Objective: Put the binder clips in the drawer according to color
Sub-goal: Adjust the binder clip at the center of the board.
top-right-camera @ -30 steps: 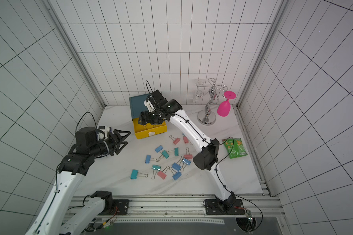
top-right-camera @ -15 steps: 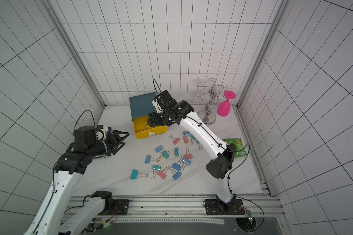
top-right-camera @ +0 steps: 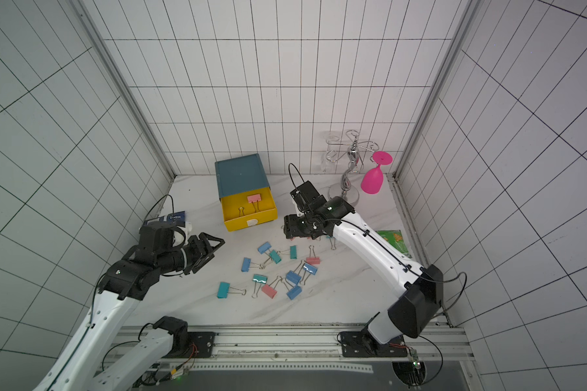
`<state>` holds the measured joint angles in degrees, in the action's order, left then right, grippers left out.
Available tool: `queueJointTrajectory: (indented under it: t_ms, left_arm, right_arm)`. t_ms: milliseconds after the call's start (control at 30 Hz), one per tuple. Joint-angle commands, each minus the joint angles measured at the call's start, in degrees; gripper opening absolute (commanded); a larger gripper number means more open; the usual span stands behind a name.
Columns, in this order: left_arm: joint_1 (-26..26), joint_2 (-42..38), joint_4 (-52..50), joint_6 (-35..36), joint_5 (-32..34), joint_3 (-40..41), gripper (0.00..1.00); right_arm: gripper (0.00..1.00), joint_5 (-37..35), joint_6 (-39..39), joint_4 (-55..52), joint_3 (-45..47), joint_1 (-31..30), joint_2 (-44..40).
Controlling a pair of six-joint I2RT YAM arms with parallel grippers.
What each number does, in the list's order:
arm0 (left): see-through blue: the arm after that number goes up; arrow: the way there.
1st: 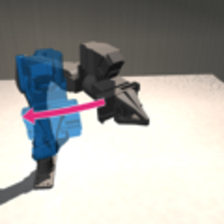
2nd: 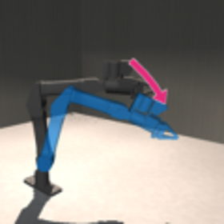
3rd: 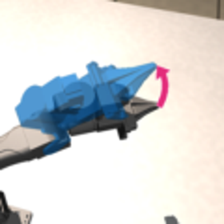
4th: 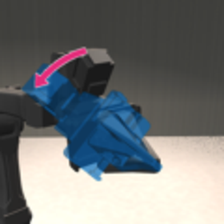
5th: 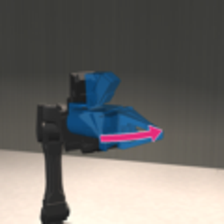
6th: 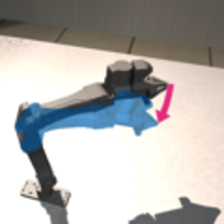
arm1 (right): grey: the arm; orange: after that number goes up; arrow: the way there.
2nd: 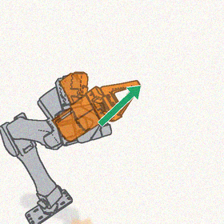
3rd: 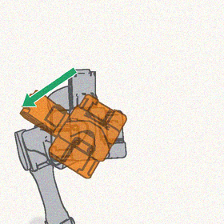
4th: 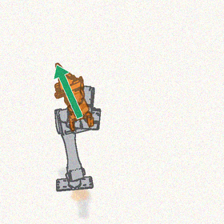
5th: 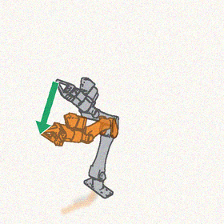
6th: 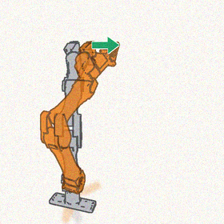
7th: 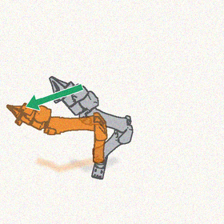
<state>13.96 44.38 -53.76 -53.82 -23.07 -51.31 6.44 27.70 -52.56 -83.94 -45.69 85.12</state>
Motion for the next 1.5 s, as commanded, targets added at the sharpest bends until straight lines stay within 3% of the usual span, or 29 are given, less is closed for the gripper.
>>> queueJointTrajectory:
  t_ms: [0, 333, 700, 1033, 1267, 1467]
  left_arm:
    - [0.3, -2.5, -2.2, 0.0, 1.8, 3.0, 0.71]
    - [0.3, -5.5, -3.9, -0.4, 0.7, 8.7, 0.71]
    - [0.2, -5.9, -4.2, -0.8, -0.4, 9.6, 0.71]
    - [0.0, -6.9, -5.7, -0.1, 0.6, 8.8, 0.72]
    - [-0.2, -7.9, -6.7, 0.4, 1.8, 7.7, 0.72]
    - [-1.2, -7.8, -8.6, 2.3, 1.4, 6.4, 0.72]
  right_arm:
    - [0.68, -1.8, 2.2, 2.1, 5.6, 0.3, -4.2]
    - [0.68, -3.6, 6.5, 2.4, 18.2, 1.8, -10.7]
    - [0.69, -3.4, 7.5, 2.3, 22.0, 6.0, -9.2]
    - [0.73, -3.5, 4.2, 1.6, 22.7, 8.5, 0.3]
    - [0.72, 6.6, 4.6, 10.3, 24.7, 8.7, 6.0]
    - [0.71, 8.6, 4.8, 13.3, 21.8, 8.7, 11.3]
